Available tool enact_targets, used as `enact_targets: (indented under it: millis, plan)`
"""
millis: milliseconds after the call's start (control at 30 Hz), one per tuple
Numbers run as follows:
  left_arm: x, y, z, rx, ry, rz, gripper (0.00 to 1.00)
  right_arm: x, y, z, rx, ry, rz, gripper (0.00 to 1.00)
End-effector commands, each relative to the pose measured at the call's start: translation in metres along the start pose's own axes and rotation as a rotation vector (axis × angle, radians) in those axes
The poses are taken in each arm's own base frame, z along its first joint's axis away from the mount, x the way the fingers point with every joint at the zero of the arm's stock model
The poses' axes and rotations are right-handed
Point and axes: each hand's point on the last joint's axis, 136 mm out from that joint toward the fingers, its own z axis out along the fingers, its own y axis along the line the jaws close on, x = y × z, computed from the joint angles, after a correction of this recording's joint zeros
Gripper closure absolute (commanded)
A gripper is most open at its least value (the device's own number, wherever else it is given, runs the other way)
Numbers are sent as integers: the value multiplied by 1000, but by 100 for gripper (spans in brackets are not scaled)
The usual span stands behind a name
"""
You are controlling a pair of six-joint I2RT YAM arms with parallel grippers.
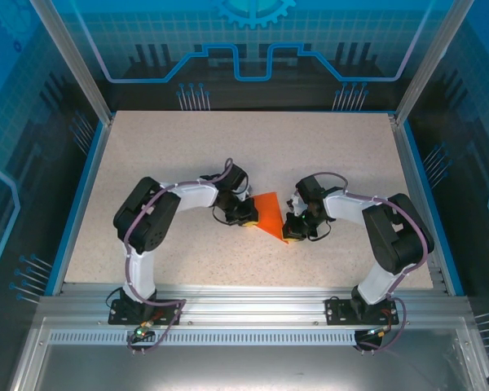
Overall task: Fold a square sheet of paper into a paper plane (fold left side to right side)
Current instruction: Third fold the triangle at the center of the table.
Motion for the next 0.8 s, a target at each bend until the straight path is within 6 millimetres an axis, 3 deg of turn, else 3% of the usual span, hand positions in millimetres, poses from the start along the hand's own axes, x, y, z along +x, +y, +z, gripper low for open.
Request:
enact_targets:
  millis: [0,233,433,633,767]
  plan:
    - [-9,63,-19,-233,-56,-56,87,24,-51,8,219,74,69,97]
    - [-9,4,-50,-97,-118,57,84,21,-48,8,208,68,70,96]
    - [17,-51,-31,12,-55,159,83,19,-47,7,206,63,69,96]
    - [23,-63,5,6,7,180,83,18,-45,7,195,63,70,96]
    - [19,-54,18,-32,19,171,83,17,-43,6,187,56,67,97]
